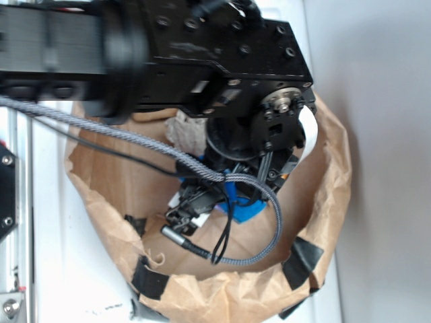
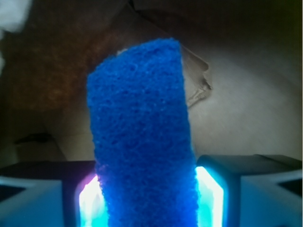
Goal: Grab the blue sponge.
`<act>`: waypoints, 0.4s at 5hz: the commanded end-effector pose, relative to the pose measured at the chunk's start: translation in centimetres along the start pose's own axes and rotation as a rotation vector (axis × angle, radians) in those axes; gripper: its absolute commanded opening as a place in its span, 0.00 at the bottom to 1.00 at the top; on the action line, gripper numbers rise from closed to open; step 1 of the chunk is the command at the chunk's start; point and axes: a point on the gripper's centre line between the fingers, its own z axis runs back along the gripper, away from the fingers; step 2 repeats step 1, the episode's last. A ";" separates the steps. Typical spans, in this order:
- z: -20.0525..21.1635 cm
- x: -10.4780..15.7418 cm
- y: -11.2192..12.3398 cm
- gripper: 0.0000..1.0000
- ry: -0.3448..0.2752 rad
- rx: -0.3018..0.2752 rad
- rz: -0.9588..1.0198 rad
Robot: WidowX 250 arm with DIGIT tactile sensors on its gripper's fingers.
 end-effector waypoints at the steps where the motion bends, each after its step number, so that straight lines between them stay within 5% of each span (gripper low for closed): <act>1: 2.5 0.1 -0.6 0.00 -0.111 0.115 0.085; 2: 2.5 0.1 -0.6 0.00 -0.111 0.115 0.085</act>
